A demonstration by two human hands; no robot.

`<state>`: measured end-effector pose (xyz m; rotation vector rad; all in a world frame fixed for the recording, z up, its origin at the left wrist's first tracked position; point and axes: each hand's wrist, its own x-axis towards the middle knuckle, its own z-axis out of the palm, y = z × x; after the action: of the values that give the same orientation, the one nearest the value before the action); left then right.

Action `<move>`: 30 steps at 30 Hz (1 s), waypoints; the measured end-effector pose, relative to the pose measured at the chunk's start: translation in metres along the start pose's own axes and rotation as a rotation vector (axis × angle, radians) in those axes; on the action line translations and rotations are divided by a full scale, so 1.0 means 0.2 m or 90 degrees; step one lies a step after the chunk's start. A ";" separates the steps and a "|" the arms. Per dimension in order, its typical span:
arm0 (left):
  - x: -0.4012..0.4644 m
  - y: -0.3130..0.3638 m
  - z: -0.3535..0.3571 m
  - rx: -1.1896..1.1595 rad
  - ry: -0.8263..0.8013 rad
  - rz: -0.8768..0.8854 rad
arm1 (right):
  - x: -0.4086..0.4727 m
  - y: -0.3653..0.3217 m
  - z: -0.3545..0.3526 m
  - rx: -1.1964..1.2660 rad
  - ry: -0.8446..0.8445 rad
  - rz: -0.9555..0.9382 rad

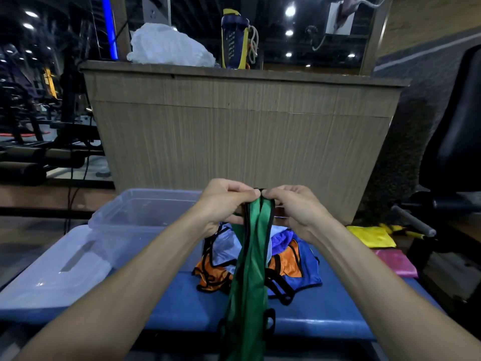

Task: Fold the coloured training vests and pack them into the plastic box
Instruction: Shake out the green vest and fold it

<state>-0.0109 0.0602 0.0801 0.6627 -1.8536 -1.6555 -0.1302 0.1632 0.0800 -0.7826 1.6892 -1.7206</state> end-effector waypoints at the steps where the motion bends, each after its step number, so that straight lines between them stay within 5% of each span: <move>1: 0.00 0.00 0.00 0.005 -0.010 0.000 | 0.00 0.00 0.00 0.002 -0.004 0.000; 10: -0.04 0.01 0.01 0.050 -0.127 0.070 | -0.04 -0.08 -0.01 -0.069 -0.050 -0.008; 17: -0.04 -0.06 -0.02 -0.041 -0.195 0.016 | -0.06 -0.09 -0.05 -0.148 -0.057 0.000; 25: -0.05 -0.13 0.06 -0.001 -0.108 0.124 | -0.03 -0.08 -0.01 -0.174 0.055 -0.083; 30: -0.06 -0.24 0.08 0.184 -0.072 0.188 | -0.04 -0.10 0.00 -0.149 0.067 -0.097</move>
<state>-0.0141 0.0752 0.0291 0.3897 -2.1769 -1.2732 -0.1250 0.1694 0.1007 -0.9627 1.9725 -1.7098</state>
